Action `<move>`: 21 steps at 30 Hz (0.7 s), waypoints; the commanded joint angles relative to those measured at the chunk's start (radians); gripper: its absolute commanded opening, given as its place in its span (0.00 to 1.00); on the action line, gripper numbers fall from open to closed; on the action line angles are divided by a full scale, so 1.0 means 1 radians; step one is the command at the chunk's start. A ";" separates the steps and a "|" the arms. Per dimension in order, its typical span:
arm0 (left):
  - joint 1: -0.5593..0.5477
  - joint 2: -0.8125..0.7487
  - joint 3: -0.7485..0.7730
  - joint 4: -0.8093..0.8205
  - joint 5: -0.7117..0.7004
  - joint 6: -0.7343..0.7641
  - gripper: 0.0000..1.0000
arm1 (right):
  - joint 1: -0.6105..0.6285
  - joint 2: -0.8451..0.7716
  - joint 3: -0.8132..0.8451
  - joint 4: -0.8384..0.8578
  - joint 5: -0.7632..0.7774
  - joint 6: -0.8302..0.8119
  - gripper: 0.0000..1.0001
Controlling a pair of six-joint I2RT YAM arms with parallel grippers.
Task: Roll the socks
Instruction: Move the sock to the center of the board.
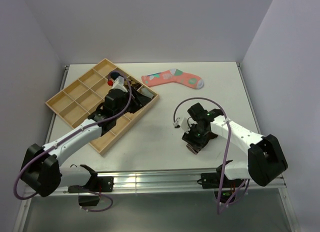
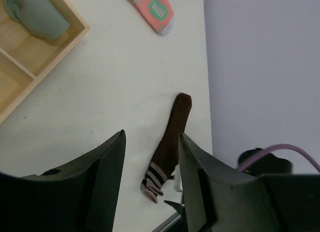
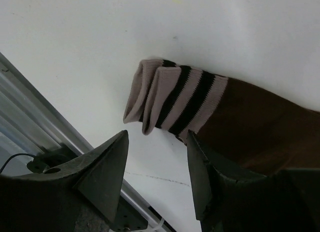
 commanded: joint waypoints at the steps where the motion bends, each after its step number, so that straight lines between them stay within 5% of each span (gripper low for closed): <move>1: 0.003 -0.079 -0.005 0.021 -0.020 0.009 0.52 | 0.038 0.046 0.002 0.025 0.028 0.019 0.58; 21: 0.074 -0.177 -0.005 -0.034 -0.034 0.037 0.52 | 0.179 0.187 0.013 0.052 0.106 0.079 0.56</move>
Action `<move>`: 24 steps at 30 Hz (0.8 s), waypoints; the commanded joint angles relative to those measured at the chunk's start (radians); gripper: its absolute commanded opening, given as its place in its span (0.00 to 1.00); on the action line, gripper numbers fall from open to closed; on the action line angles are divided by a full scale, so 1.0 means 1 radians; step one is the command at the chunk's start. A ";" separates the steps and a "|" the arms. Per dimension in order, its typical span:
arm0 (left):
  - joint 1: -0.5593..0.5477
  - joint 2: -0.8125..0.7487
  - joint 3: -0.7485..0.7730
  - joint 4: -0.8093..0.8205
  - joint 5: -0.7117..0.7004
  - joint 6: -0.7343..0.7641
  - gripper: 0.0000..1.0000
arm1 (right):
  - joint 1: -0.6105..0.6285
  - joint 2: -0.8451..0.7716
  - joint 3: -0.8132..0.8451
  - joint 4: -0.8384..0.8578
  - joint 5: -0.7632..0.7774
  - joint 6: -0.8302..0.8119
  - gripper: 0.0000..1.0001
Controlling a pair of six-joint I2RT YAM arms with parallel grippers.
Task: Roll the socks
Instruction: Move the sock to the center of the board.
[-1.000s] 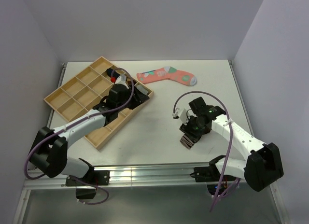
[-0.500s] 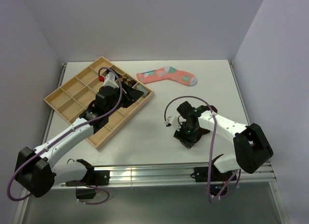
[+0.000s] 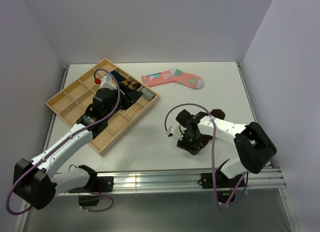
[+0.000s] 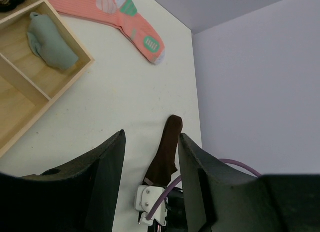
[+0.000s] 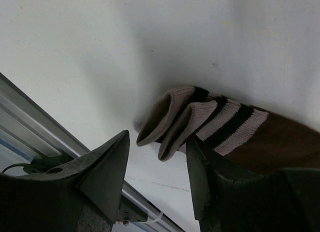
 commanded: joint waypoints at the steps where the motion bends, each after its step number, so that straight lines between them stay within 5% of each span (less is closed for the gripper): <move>1: 0.015 -0.025 -0.003 0.013 0.007 0.033 0.52 | 0.022 0.028 0.014 0.015 0.029 0.020 0.56; 11: 0.043 0.007 0.006 0.018 0.046 0.043 0.52 | 0.071 0.147 0.053 0.050 0.075 0.067 0.49; 16: 0.058 0.010 0.018 0.005 0.065 0.057 0.52 | 0.071 0.200 0.103 0.061 0.090 0.055 0.33; 24: 0.099 -0.022 0.032 -0.022 0.089 0.077 0.52 | 0.100 0.298 0.289 0.110 0.089 0.049 0.31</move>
